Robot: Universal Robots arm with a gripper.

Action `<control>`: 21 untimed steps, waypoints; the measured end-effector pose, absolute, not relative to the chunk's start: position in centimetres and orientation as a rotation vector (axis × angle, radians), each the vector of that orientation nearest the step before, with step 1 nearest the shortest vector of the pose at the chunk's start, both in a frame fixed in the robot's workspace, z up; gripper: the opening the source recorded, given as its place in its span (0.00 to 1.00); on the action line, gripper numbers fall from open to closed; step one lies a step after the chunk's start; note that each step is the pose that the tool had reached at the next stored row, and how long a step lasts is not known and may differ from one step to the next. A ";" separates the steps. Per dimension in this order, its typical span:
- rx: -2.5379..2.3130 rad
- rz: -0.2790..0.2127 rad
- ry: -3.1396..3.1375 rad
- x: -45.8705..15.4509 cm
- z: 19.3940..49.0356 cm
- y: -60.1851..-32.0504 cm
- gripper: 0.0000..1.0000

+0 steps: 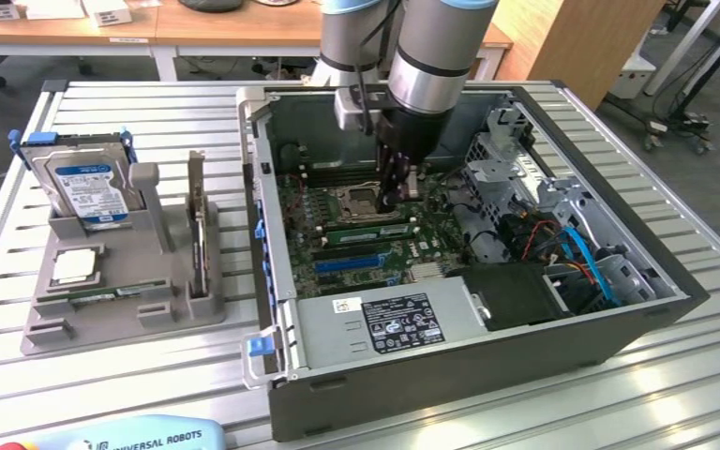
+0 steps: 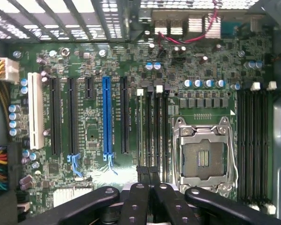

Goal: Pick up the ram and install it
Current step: 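Press down the ram until it locks into place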

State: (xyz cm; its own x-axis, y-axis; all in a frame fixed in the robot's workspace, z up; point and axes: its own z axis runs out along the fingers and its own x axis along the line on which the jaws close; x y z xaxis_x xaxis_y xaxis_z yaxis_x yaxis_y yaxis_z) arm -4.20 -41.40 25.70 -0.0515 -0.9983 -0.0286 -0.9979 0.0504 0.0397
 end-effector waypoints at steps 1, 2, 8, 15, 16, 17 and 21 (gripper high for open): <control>2.140 -0.076 -2.290 -4.2 25.7 -41.4 0.10; 2.119 -0.076 -2.311 -4.2 25.7 -41.4 0.10; 1.994 -0.077 -2.423 -4.2 25.7 -41.4 0.10; 1.838 -0.077 -2.547 -4.2 25.7 -41.4 0.10; 1.814 -0.077 -2.564 -4.2 25.7 -41.4 0.10; 1.792 -0.077 -2.581 -4.2 25.7 -41.4 0.10; 1.699 -0.077 -2.645 -4.2 25.7 -41.4 0.10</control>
State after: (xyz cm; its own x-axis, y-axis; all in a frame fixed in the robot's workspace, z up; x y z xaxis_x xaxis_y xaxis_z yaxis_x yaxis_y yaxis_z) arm -4.20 -41.40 25.68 -0.4162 -0.9088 -0.0286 -0.9089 0.4150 0.0397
